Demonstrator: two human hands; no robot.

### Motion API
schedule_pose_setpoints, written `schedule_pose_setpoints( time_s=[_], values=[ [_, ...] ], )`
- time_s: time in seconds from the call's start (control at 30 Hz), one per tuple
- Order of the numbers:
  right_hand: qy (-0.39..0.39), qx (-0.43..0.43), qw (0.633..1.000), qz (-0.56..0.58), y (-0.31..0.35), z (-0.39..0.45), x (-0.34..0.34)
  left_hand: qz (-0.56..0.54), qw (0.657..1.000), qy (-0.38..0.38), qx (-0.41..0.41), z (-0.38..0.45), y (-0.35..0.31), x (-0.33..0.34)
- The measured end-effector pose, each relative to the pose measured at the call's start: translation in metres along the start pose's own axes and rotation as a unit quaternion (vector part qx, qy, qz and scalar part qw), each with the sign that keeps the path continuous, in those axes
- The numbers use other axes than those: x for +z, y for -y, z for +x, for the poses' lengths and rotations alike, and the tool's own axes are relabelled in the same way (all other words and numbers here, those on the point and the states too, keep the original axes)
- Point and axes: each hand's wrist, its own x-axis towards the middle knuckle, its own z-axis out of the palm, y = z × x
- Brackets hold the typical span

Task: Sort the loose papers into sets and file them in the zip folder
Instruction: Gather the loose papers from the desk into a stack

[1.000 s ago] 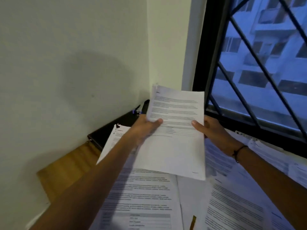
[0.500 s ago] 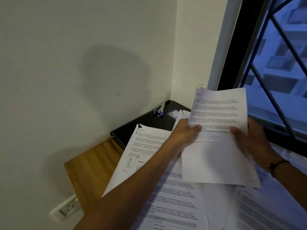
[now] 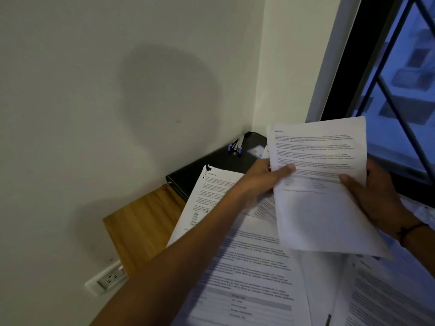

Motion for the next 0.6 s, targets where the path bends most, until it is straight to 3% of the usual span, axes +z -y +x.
schedule_pose_setpoints(
  time_s=[0.17, 0.33, 0.6],
  values=[
    [-0.015, 0.001, 1.000, -0.009, -0.005, -0.003, -0.008, 0.060, 0.998, -0.027, 0.017, -0.016, -0.018, -0.050],
    [-0.014, 0.009, 1.000, -0.015, -0.009, -0.002, -0.010, 0.069, 0.991, -0.110, 0.033, -0.020, -0.015, -0.099],
    [-0.007, 0.011, 0.999, -0.042, -0.018, -0.008, -0.011, 0.074, 0.985, -0.152, 0.034, -0.023, -0.006, -0.112]
  ],
)
